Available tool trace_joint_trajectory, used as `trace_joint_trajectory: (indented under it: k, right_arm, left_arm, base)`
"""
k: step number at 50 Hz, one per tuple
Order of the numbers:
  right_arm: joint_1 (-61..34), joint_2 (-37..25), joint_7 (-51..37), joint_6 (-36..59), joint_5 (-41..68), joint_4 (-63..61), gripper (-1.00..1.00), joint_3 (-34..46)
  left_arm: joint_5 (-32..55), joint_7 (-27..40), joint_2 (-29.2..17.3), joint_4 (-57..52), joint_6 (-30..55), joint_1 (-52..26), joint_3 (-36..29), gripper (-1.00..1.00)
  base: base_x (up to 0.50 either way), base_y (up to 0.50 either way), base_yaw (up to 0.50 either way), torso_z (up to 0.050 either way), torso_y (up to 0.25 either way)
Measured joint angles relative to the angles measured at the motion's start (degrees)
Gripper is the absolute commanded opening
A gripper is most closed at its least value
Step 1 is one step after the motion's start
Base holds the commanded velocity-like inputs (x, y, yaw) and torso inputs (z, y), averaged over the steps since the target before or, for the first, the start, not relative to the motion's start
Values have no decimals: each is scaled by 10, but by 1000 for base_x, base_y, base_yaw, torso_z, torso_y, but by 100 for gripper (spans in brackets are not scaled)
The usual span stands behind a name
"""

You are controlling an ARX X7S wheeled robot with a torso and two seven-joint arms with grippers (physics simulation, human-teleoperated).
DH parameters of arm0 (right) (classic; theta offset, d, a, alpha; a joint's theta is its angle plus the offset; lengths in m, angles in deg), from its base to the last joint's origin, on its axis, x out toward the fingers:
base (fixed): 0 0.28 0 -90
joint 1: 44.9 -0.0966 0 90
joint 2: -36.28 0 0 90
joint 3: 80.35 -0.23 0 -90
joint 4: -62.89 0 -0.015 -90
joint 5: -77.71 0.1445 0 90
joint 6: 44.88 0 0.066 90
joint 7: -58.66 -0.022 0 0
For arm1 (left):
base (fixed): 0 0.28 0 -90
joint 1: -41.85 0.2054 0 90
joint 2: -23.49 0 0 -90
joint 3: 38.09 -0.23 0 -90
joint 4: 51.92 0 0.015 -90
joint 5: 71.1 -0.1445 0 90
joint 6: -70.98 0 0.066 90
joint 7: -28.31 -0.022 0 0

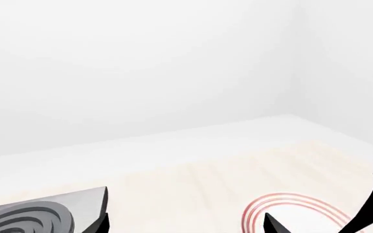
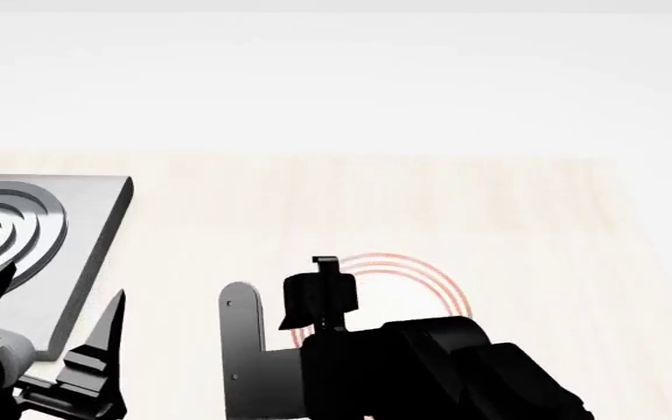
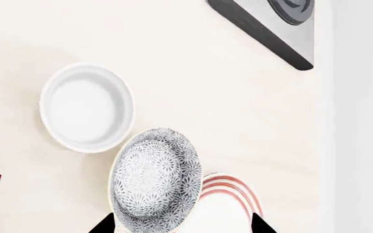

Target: Pick the akita bowl between the plate and the ramekin and place it on the plate.

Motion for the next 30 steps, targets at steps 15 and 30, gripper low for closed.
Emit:
trace_joint_trajectory:
  k: [15, 30]
  right_arm:
    - [10, 17, 0, -26, -3, 49, 100, 12]
    - [17, 33, 9, -45, -6, 81, 100, 28]
  left_arm:
    - [1, 0, -1, 3, -4, 1, -1, 100]
    - [3, 0, -2, 7, -7, 1, -2, 100]
  base:
    - [0, 0, 0, 0, 0]
    - [0, 0, 0, 0, 0]
